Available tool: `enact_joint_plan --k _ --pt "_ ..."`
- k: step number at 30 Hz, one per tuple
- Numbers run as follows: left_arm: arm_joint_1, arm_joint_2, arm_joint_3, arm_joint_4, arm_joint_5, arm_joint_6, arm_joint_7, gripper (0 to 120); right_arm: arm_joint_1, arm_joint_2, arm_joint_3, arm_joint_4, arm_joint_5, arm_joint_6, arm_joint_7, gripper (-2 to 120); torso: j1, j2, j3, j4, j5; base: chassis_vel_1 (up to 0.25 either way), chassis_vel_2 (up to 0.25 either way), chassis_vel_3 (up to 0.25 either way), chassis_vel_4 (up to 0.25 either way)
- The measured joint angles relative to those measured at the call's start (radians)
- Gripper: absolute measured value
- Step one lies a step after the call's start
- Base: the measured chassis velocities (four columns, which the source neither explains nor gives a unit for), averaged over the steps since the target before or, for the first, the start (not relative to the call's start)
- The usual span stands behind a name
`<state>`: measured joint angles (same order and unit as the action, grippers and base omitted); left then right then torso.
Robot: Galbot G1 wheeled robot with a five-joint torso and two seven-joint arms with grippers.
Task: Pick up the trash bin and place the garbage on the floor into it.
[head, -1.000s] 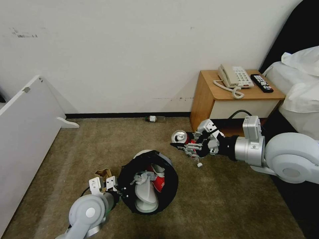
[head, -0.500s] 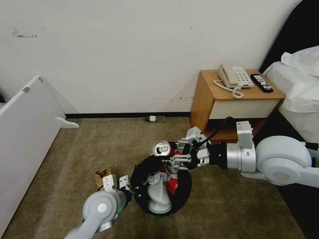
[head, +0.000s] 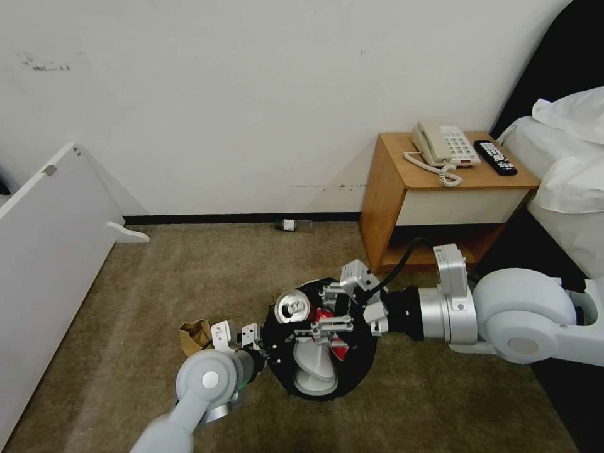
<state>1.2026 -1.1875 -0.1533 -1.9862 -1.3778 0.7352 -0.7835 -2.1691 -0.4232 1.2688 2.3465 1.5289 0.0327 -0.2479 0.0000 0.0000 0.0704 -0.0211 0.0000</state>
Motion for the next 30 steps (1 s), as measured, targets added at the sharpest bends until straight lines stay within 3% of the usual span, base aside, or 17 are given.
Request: enact_joint_plan --k 19,22,24,30 --pt "0.032 0.007 -0.018 -0.028 -0.011 0.0 0.006 0 -0.017 -0.003 -0.051 -0.033 -0.057 -0.001 0.0 44 0.0 0.0 0.0 -0.0001 0.0 0.0 0.0 0.0 0.0" --pt "0.036 0.008 -0.02 -0.031 -0.011 0.0 0.006 0 -0.019 -0.002 -0.052 -0.037 -0.059 -0.001 0.001 50 0.0 0.0 0.0 0.0 0.0 0.0 0.0 0.0 0.0" --pt "0.041 0.007 -0.023 -0.035 -0.01 0.0 0.007 0 -0.022 -0.001 -0.052 -0.042 -0.063 0.002 0.001 60 0.0 0.0 0.0 0.0 0.0 0.0 0.0 0.0 0.0" --pt "0.045 0.005 -0.022 -0.036 -0.008 0.0 0.007 0 -0.023 0.005 -0.053 -0.046 -0.066 0.003 0.0 66 0.0 0.0 0.0 -0.0001 0.0 0.0 0.0 0.0 0.0"
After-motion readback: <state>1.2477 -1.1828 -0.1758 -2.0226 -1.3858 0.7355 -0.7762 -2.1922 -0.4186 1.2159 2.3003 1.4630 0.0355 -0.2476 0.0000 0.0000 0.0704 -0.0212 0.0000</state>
